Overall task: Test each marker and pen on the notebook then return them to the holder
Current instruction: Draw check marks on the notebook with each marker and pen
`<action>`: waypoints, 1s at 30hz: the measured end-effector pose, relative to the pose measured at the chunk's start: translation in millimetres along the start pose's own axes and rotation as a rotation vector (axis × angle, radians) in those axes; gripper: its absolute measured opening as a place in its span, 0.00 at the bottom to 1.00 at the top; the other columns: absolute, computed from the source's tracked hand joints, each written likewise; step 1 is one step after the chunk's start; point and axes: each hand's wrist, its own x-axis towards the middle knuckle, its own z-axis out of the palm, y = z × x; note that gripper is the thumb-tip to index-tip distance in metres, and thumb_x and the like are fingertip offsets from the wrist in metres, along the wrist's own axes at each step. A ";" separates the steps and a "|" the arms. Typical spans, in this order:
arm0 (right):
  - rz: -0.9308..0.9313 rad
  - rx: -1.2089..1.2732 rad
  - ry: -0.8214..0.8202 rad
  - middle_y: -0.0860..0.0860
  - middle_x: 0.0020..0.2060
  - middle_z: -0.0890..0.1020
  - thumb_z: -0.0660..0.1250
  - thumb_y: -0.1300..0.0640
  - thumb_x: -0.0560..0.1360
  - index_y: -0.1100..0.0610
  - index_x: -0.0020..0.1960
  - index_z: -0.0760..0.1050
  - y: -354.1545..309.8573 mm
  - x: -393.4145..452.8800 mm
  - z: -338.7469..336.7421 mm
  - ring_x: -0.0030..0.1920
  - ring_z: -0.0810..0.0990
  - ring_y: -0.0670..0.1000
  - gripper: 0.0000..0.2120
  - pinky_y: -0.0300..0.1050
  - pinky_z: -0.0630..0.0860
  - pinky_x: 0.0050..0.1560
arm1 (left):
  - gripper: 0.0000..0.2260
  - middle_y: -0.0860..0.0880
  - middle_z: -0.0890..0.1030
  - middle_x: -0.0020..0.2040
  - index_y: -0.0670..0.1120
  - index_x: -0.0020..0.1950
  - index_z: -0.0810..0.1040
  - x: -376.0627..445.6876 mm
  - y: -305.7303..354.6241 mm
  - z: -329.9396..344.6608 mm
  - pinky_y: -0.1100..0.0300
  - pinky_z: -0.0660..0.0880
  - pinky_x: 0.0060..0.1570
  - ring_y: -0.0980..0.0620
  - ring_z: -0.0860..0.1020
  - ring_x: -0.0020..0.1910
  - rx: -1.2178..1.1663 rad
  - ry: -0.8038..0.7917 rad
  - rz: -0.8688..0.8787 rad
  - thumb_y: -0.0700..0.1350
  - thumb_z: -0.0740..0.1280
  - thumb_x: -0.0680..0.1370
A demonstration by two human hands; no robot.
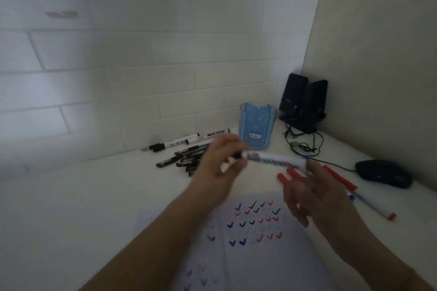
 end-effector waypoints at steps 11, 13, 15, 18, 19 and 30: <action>-0.047 0.143 0.028 0.54 0.21 0.74 0.70 0.50 0.66 0.59 0.39 0.69 2.9 -4.6 5.2 0.20 0.69 0.48 0.14 0.38 0.67 0.21 | 0.07 0.53 0.78 0.41 0.51 0.55 0.73 -11.8 25.4 21.2 0.71 0.63 0.38 0.62 0.67 0.36 0.264 -0.452 0.239 0.51 0.58 0.81; -0.045 0.135 -0.031 0.56 0.23 0.75 0.69 0.56 0.68 0.61 0.39 0.69 0.4 -3.5 5.0 0.20 0.69 0.48 0.11 0.39 0.68 0.21 | 0.07 0.53 0.78 0.35 0.53 0.55 0.73 -10.9 20.9 17.1 0.74 0.61 0.33 0.62 0.66 0.31 0.332 -0.408 0.278 0.53 0.59 0.80; -0.070 0.127 -0.071 0.57 0.24 0.76 0.68 0.60 0.70 0.61 0.39 0.70 -0.6 -4.3 4.6 0.21 0.70 0.48 0.07 0.37 0.68 0.23 | 0.09 0.54 0.77 0.33 0.54 0.56 0.74 -11.4 21.9 13.6 0.70 0.63 0.32 0.62 0.66 0.29 0.318 -0.409 0.255 0.55 0.61 0.79; -0.056 0.185 -0.025 0.58 0.26 0.78 0.69 0.56 0.72 0.55 0.41 0.77 -2.6 -5.2 0.7 0.24 0.73 0.51 0.04 0.39 0.69 0.23 | 0.11 0.54 0.73 0.33 0.58 0.59 0.68 -11.1 25.4 0.8 0.61 0.68 0.31 0.58 0.69 0.30 0.251 -0.440 0.068 0.58 0.59 0.78; -0.035 0.240 -0.019 0.59 0.28 0.80 0.69 0.55 0.72 0.54 0.43 0.79 -3.4 -5.2 -1.0 0.25 0.74 0.53 0.03 0.40 0.69 0.23 | 0.10 0.53 0.72 0.35 0.58 0.59 0.66 -10.5 24.3 -5.4 0.58 0.70 0.34 0.56 0.70 0.32 0.217 -0.413 -0.004 0.54 0.57 0.79; 0.138 0.116 -0.068 0.55 0.25 0.78 0.69 0.68 0.68 0.54 0.31 0.77 -5.2 -10.8 16.3 0.27 0.72 0.54 0.12 0.47 0.75 0.29 | 0.15 0.61 0.81 0.48 0.58 0.57 0.69 -34.0 25.9 -19.7 0.72 0.73 0.50 0.65 0.78 0.47 0.194 -0.197 -0.283 0.40 0.66 0.77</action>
